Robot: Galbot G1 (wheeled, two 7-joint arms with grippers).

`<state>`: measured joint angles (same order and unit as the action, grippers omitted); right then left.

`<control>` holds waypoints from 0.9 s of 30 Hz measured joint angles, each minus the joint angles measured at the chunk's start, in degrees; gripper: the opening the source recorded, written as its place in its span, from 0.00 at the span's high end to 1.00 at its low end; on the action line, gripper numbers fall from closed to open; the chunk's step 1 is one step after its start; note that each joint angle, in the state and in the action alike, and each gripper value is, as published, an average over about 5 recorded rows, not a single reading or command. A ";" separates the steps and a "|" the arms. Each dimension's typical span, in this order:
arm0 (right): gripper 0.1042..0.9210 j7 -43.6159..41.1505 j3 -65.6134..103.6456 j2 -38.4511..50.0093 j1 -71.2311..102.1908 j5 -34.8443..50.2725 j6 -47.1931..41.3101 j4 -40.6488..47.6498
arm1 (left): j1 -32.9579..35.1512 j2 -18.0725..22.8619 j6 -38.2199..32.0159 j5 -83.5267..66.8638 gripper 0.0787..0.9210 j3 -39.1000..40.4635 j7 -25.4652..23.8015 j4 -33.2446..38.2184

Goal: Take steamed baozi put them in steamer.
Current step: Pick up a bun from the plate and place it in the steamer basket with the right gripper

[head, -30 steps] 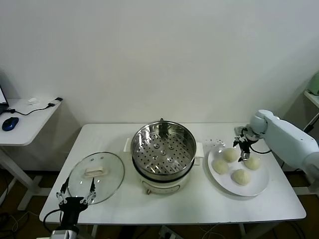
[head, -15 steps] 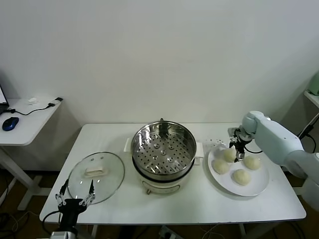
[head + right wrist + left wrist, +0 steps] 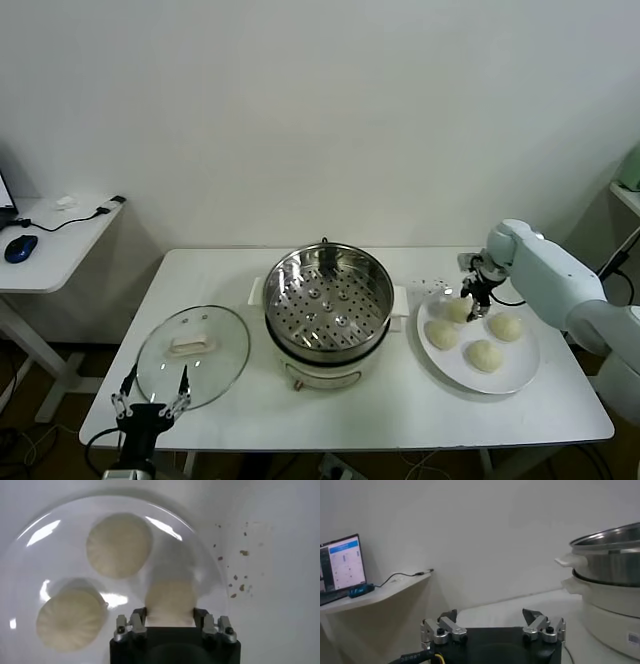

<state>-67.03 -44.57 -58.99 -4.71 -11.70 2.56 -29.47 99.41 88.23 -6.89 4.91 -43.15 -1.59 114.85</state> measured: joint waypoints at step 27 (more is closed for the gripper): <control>0.41 -6.02 -15.51 -4.43 -23.82 2.67 18.19 -17.42 | 1.96 -0.03 -0.36 1.04 0.12 0.68 -0.23 0.66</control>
<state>-73.04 -60.08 -63.41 -28.54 -9.03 20.75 -46.89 101.37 88.20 -7.25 5.94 -42.47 -1.82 115.51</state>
